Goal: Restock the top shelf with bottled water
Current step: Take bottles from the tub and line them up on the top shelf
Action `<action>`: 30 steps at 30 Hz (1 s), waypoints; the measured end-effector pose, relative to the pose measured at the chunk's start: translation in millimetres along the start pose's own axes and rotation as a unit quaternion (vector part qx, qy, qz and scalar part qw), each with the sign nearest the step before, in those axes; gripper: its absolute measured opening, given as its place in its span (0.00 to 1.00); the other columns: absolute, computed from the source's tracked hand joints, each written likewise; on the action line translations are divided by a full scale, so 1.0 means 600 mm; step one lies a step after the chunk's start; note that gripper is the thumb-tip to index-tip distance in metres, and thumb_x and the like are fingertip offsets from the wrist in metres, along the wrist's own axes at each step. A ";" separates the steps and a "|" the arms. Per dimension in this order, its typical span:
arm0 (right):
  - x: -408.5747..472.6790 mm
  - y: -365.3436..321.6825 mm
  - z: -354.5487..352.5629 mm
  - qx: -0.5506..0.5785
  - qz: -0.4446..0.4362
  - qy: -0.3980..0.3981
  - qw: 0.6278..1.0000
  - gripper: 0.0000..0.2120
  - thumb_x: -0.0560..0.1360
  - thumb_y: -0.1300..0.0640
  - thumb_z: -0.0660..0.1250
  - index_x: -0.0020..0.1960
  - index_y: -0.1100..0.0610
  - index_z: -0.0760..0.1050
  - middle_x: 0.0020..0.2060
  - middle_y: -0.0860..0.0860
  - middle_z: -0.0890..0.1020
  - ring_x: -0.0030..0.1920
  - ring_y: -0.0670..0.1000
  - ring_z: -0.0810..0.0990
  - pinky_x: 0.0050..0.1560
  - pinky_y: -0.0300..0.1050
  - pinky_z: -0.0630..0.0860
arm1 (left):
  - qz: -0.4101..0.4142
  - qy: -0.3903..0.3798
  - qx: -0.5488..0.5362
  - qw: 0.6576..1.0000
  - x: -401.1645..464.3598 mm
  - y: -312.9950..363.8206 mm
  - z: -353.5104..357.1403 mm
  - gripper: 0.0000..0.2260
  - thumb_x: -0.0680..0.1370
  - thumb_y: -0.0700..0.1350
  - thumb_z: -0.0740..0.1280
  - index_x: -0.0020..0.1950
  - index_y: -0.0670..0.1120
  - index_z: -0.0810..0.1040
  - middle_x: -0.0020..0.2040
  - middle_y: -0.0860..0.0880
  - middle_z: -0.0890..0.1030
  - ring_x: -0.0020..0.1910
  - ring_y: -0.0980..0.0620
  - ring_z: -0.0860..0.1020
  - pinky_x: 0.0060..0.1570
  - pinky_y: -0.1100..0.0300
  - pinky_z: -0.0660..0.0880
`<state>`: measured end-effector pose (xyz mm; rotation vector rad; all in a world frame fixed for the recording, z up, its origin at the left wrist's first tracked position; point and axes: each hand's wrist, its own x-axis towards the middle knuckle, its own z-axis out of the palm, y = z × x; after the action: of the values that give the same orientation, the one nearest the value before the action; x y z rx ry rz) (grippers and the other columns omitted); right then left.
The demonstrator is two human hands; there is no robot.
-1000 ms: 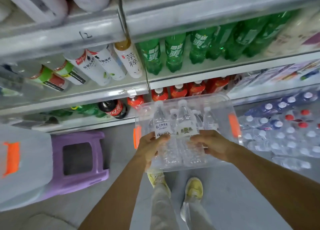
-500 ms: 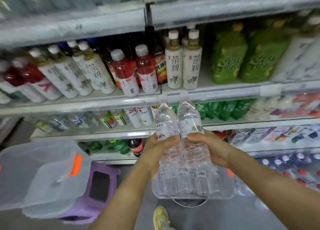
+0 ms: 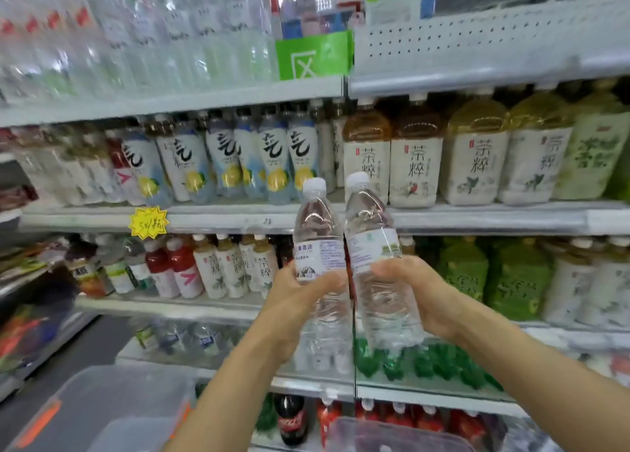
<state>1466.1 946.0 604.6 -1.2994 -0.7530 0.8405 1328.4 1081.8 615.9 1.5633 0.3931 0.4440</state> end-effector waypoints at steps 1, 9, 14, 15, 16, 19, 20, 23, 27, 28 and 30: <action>0.008 -0.029 0.007 -0.013 -0.015 0.013 1.000 0.32 0.68 0.47 0.74 0.63 0.67 0.75 0.59 0.67 0.79 0.61 0.71 0.76 0.67 0.70 0.68 | 0.016 0.005 0.007 1.000 0.005 0.020 -0.006 0.11 0.73 0.41 0.74 0.55 0.45 0.81 0.47 0.52 0.86 0.44 0.56 0.84 0.43 0.63 0.76; 0.091 -0.250 0.072 -0.063 -0.168 0.113 0.977 0.11 0.74 0.58 0.71 0.53 0.62 0.80 0.42 0.57 0.83 0.43 0.56 0.82 0.45 0.49 0.81 | 0.116 0.050 0.000 0.992 0.080 0.170 -0.076 0.09 0.74 0.41 0.74 0.52 0.42 0.81 0.38 0.51 0.86 0.36 0.55 0.83 0.31 0.66 0.76; 0.190 -0.360 0.092 -0.095 -0.239 0.150 0.955 0.09 0.69 0.57 0.76 0.47 0.57 0.80 0.38 0.51 0.84 0.42 0.54 0.84 0.50 0.53 0.81 | 0.170 0.075 0.000 0.983 0.156 0.242 -0.131 0.13 0.73 0.45 0.75 0.55 0.44 0.81 0.40 0.53 0.86 0.38 0.58 0.83 0.34 0.68 0.75; 0.212 -0.378 0.096 -0.108 -0.252 0.165 0.948 0.14 0.67 0.56 0.78 0.49 0.57 0.80 0.39 0.52 0.85 0.44 0.54 0.85 0.53 0.55 0.80 | 0.172 0.080 -0.003 0.982 0.173 0.252 -0.143 0.16 0.72 0.46 0.76 0.58 0.44 0.80 0.43 0.52 0.86 0.39 0.58 0.83 0.37 0.65 0.75; 0.236 -0.396 0.100 -0.116 -0.266 0.181 0.940 0.21 0.63 0.54 0.80 0.53 0.58 0.79 0.42 0.52 0.86 0.45 0.54 0.86 0.54 0.55 0.80 | 0.175 0.084 -0.008 0.981 0.191 0.260 -0.155 0.21 0.69 0.48 0.77 0.60 0.44 0.79 0.46 0.50 0.86 0.42 0.55 0.84 0.39 0.62 0.76; 0.307 -0.439 0.110 -0.139 -0.285 0.236 0.919 0.37 0.59 0.50 0.82 0.63 0.60 0.74 0.49 0.54 0.84 0.48 0.52 0.85 0.52 0.50 0.80 | 0.177 0.087 -0.017 0.980 0.240 0.282 -0.184 0.32 0.60 0.54 0.80 0.62 0.44 0.78 0.51 0.46 0.85 0.48 0.47 0.84 0.48 0.51 0.79; 0.334 -0.450 0.108 -0.142 -0.284 0.257 0.913 0.35 0.61 0.51 0.82 0.63 0.61 0.73 0.50 0.54 0.83 0.49 0.52 0.83 0.55 0.49 0.78 | 0.183 0.082 -0.012 0.980 0.258 0.288 -0.194 0.28 0.62 0.52 0.80 0.60 0.45 0.79 0.49 0.47 0.86 0.48 0.47 0.84 0.51 0.50 0.79; 0.411 -0.476 0.107 -0.151 -0.290 0.310 0.893 0.34 0.63 0.51 0.82 0.62 0.62 0.71 0.55 0.55 0.79 0.55 0.53 0.79 0.63 0.49 0.73 | 0.198 0.066 -0.015 0.978 0.309 0.308 -0.222 0.13 0.71 0.44 0.76 0.54 0.45 0.81 0.42 0.49 0.86 0.42 0.49 0.84 0.50 0.51 0.79; 0.492 -0.478 0.103 -0.186 -0.276 0.361 0.871 0.40 0.67 0.53 0.80 0.68 0.62 0.60 0.61 0.55 0.73 0.62 0.54 0.73 0.58 0.40 0.66 | 0.215 0.026 -0.031 0.976 0.356 0.330 -0.245 0.12 0.73 0.42 0.74 0.54 0.43 0.80 0.38 0.49 0.85 0.37 0.51 0.83 0.37 0.57 0.79; 0.508 -0.475 0.101 -0.204 -0.273 0.373 0.863 0.40 0.67 0.53 0.80 0.68 0.62 0.59 0.63 0.56 0.72 0.63 0.54 0.73 0.56 0.40 0.64 | 0.217 0.017 -0.037 0.975 0.365 0.334 -0.249 0.11 0.72 0.42 0.74 0.54 0.44 0.81 0.39 0.49 0.85 0.37 0.51 0.83 0.36 0.58 0.79; 0.528 -0.473 0.098 -0.235 -0.274 0.383 0.850 0.40 0.68 0.51 0.79 0.68 0.61 0.57 0.61 0.54 0.72 0.59 0.52 0.72 0.54 0.40 0.64 | 0.219 0.003 -0.041 0.975 0.377 0.338 -0.255 0.10 0.72 0.43 0.75 0.52 0.45 0.81 0.39 0.49 0.85 0.37 0.50 0.83 0.37 0.57 0.79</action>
<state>1605.1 1229.0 896.5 -1.5715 -0.6277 -0.3666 1440.9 1320.1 830.8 1.5658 0.0285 0.7947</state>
